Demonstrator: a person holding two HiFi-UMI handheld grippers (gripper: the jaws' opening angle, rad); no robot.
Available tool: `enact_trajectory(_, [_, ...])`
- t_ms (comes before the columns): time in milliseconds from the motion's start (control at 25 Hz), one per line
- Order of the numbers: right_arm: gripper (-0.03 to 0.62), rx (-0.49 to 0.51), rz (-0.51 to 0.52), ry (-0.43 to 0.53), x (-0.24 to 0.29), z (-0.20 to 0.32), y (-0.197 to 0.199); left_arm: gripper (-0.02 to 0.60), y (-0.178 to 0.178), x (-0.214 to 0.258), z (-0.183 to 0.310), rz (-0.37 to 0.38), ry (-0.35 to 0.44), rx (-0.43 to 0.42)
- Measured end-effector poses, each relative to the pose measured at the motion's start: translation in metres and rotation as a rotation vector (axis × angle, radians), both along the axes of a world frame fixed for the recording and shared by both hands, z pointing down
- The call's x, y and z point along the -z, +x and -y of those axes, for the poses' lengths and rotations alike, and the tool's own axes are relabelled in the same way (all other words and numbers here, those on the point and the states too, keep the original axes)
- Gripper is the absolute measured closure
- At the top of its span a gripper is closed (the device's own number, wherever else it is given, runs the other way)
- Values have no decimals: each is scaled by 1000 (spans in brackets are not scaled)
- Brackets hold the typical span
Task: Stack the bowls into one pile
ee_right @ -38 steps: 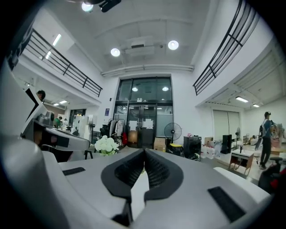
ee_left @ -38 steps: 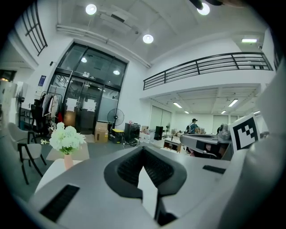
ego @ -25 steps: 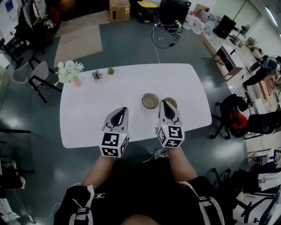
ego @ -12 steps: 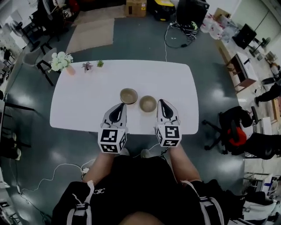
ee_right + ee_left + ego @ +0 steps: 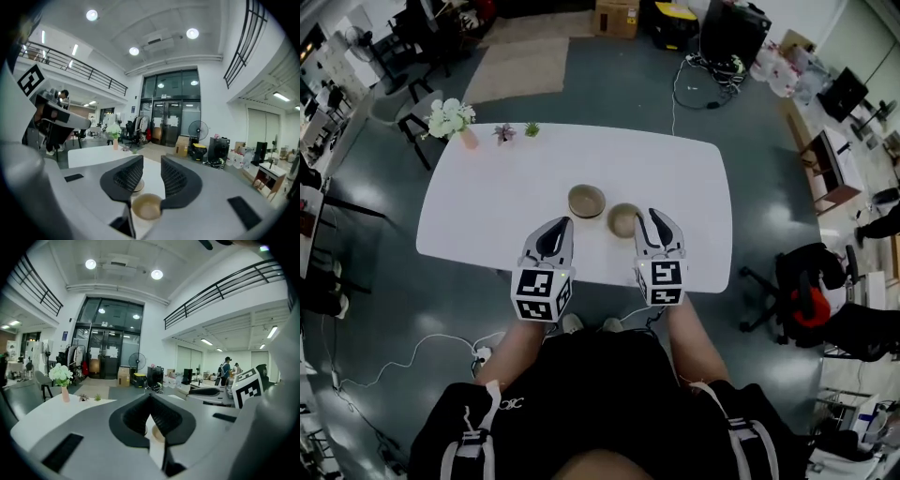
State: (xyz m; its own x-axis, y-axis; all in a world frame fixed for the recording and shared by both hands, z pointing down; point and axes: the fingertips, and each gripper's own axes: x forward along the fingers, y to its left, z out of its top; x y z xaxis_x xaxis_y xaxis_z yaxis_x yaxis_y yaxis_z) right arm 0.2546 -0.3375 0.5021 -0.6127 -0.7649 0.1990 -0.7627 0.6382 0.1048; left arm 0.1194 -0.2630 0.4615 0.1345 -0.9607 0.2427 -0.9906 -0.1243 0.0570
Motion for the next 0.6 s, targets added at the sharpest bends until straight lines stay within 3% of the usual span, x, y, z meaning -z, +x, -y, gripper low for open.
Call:
enact_trajectory(120, [441,84,-113,-38,-23,-3,-16,569,-2,-12,-5,-24,-32,7])
enact_trajectory(320, [431,209,-375,-35,-84,-5,-37,569,-12,-18,-9,-12,-43,32])
enact_trajectory(600, [427,339,-603,-123,-160,-12,-49,568,-29,-23,-17,-6,-52,85])
